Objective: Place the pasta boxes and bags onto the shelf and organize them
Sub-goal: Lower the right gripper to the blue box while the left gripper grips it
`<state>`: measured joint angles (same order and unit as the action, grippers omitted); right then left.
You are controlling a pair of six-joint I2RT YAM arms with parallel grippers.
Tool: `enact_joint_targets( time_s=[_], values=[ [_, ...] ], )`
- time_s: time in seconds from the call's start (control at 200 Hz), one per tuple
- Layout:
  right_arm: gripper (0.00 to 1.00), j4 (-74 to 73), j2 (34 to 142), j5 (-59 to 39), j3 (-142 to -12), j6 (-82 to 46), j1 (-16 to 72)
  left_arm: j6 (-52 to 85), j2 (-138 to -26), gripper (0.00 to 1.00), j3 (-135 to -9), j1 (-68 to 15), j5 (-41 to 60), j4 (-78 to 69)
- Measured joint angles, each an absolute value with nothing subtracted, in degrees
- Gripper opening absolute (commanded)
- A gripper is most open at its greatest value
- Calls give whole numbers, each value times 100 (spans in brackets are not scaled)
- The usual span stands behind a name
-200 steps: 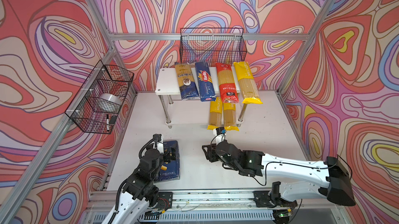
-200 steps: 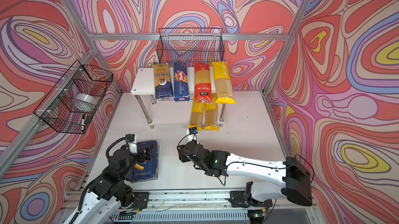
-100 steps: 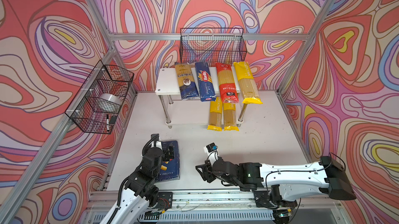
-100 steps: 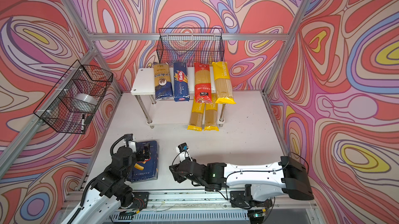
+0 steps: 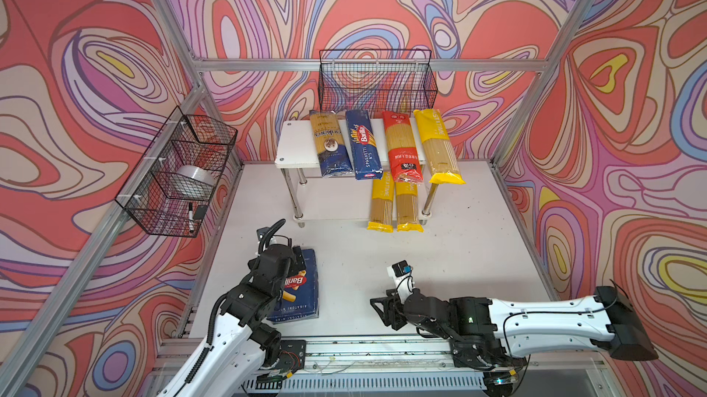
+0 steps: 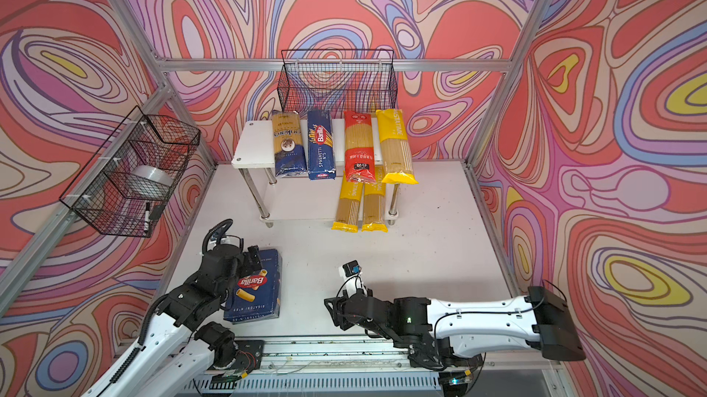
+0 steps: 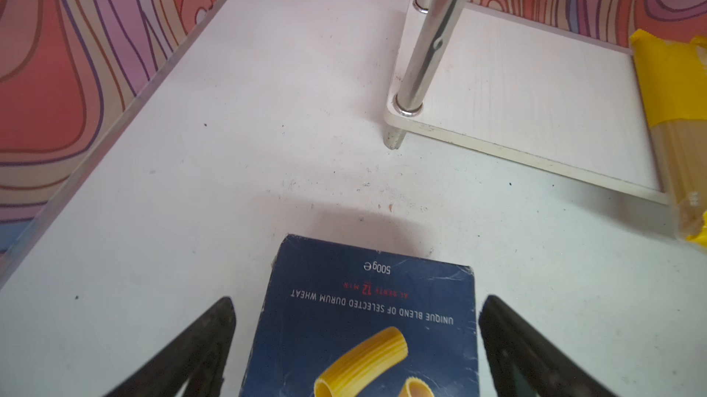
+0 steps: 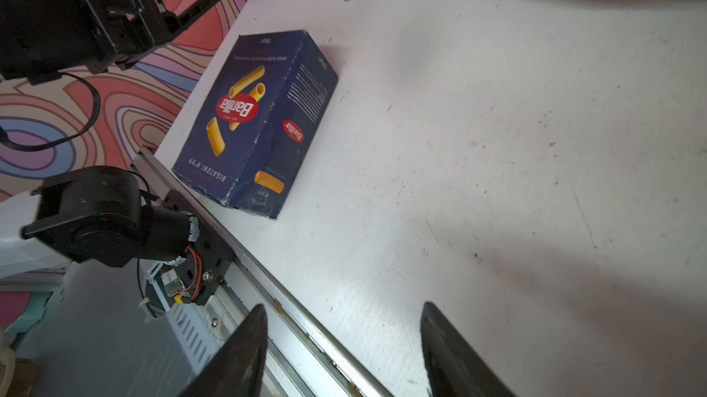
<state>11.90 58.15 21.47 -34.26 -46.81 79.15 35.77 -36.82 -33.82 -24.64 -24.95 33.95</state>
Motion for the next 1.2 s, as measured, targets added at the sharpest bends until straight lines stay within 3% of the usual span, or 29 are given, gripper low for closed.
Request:
enact_joint_targets(
  time_s=[0.205, 0.386, 0.751, 0.996, 1.197],
  values=[
    [71, 471, 7100, 401, -3811, -4185, 6399, 4340, -3039, 100, -3970, -2462, -2672, 4779],
    [73, 329, 8187, -777, -4460, -3522, 6259, 4836, -2620, 100, -3983, -2436, -2657, 5328],
    [73, -425, 7459, -1697, -4338, -2919, 6206, 5664, -3004, 100, -2829, -2436, -1831, 5190],
    [73, -469, 7491, -2392, -4412, -2917, 5955, 5789, -2882, 100, -2657, -2425, -1431, 5103],
    [73, -412, 7293, -2412, -4233, -2904, 5905, 5701, -2849, 100, -2519, -2427, -784, 4862]
  ],
)
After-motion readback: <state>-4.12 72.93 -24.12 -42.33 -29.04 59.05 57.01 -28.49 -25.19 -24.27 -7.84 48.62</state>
